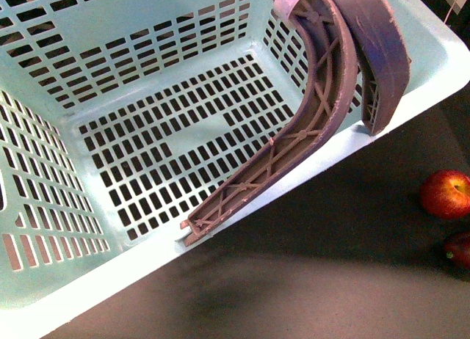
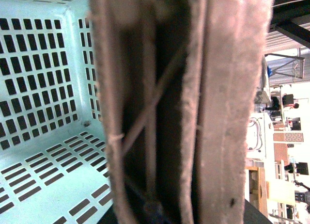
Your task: Pick apple with right arm and hold basket with left
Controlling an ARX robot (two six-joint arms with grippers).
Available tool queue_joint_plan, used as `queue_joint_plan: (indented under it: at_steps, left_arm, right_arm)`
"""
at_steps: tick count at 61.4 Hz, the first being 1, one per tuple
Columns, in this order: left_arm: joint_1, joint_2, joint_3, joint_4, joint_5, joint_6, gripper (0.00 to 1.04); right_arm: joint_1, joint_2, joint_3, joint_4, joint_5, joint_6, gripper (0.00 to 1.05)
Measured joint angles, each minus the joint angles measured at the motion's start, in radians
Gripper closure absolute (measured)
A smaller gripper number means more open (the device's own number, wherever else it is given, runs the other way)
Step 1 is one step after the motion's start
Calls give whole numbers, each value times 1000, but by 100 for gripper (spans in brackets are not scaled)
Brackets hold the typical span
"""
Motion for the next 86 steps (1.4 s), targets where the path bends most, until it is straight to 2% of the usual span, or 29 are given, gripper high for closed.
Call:
queue_joint_plan:
  at_steps: [13, 15, 18, 20, 24, 32, 43, 47, 57, 69, 86]
  left_arm:
    - [0, 0, 0, 0, -3, 0, 89]
    - [0, 0, 0, 0, -3, 0, 89]
    - [1, 0, 0, 0, -4, 0, 89]
    - [0, -1, 0, 0, -3, 1, 89]
    - [0, -3, 0, 2, 3, 3, 89]
    - [1, -3, 0, 2, -2, 1, 89]
    - [1, -4, 0, 2, -3, 6, 89]
    - [1, -4, 0, 2, -2, 6, 89]
    - [1, -5, 0, 2, -3, 6, 89]
    - [1, -5, 0, 2, -3, 7, 89]
    - [1, -5, 0, 2, -3, 7, 89]
  right_arm:
    - [-1, 2, 1, -2, -5, 1, 9]
    - [-18, 30, 23, -67, -72, 10, 9]
    - [-80, 182, 113, -290, -230, 24, 9]
    - [-97, 245, 132, -344, -262, 27, 9]
    - [-119, 325, 134, -360, -288, 27, 9]
    - [-169, 499, 139, -246, -316, -5, 9]
    - [-217, 913, 195, 66, -328, -107, 9]
    - [-229, 1105, 240, 195, -307, -156, 9]
    - [-249, 1571, 399, 391, -230, -230, 9]
    - [-253, 1950, 576, 425, -146, -258, 9]
    - [-238, 2156, 762, 401, -87, -259, 9]
